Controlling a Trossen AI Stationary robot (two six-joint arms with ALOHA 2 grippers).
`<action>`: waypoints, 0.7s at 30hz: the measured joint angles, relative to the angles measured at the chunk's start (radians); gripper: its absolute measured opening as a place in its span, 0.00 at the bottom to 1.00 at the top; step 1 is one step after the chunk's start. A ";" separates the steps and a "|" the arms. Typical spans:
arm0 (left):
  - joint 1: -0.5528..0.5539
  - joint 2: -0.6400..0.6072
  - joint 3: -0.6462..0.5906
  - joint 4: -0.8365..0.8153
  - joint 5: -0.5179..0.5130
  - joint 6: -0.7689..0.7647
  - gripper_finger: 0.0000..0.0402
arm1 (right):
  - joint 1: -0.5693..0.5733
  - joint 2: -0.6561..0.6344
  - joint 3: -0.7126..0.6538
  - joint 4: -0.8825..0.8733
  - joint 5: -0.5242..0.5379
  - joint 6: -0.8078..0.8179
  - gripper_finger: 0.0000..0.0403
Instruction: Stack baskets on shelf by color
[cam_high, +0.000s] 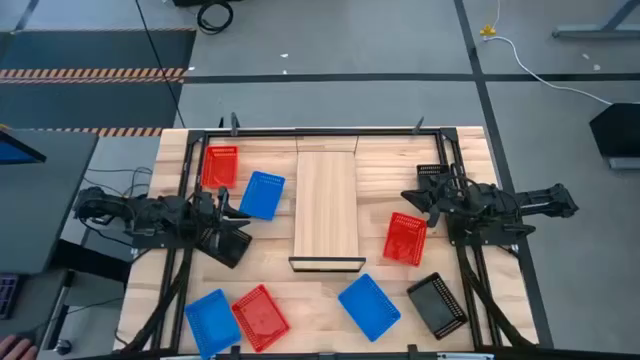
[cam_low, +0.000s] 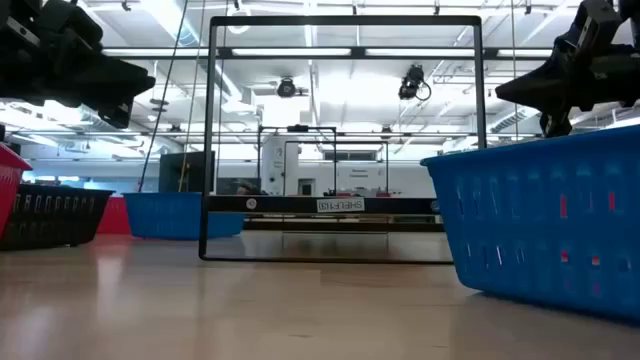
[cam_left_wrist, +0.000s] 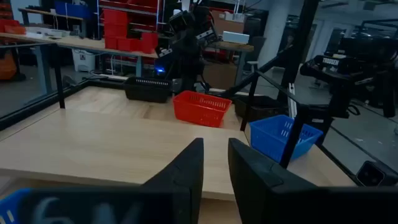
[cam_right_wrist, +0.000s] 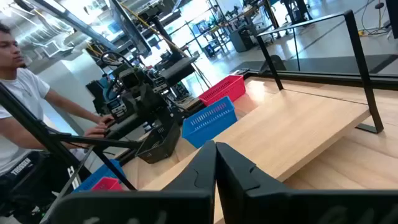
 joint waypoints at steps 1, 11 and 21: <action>0.000 0.000 0.000 0.000 0.000 0.000 0.20 | 0.000 0.000 0.000 0.000 0.000 0.000 0.03; 0.000 0.000 0.000 0.000 0.000 0.000 0.22 | 0.000 0.000 0.000 0.000 0.000 0.000 0.03; 0.000 0.000 0.000 0.000 0.000 0.000 0.20 | 0.000 0.000 0.000 0.000 0.000 0.000 0.03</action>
